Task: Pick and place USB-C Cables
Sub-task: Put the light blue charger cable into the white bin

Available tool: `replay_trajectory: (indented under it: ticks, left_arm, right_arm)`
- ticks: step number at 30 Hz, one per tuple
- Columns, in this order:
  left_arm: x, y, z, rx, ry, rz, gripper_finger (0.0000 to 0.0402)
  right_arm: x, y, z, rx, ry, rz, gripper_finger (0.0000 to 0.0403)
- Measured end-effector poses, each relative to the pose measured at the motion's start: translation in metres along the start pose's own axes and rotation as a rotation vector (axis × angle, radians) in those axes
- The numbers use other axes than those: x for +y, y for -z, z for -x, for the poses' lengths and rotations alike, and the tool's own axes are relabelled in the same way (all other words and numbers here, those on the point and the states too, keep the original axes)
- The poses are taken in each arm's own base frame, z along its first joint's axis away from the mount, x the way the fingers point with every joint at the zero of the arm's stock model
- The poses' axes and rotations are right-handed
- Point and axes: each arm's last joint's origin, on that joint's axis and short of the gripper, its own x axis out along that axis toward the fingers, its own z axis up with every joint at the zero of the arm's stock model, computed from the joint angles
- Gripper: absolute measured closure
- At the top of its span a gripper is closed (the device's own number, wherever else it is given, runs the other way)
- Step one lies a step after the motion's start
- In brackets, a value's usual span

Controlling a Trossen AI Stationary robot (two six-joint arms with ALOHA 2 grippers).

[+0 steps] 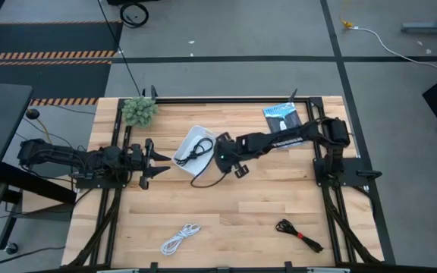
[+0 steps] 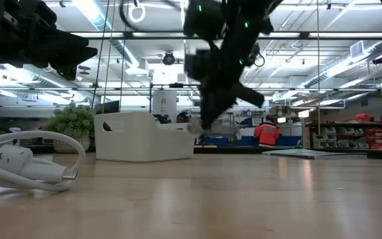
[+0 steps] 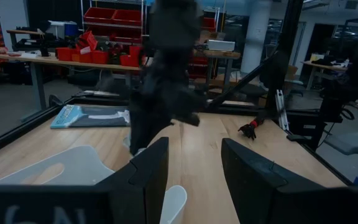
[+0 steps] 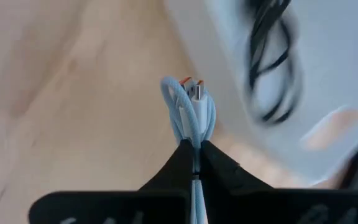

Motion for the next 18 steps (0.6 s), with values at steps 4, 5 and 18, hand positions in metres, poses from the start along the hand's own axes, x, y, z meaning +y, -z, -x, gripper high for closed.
replay_trajectory:
  ticks: [4,5,18]
  left_arm:
    - [0.0,0.0,0.0,0.0,0.0,0.0,0.0246]
    - [0.0,0.0,0.0,0.0,0.0,0.0,0.0246]
    - [0.0,0.0,0.0,0.0,0.0,0.0,0.0246]
  right_arm:
    - [0.003,-0.026,0.015,-0.082,0.122,0.077,0.0386]
    - [0.004,-0.031,0.017,-0.102,0.161,0.109,0.0385]
    - [-0.033,-0.041,-0.005,-0.443,0.262,0.3,0.0371]
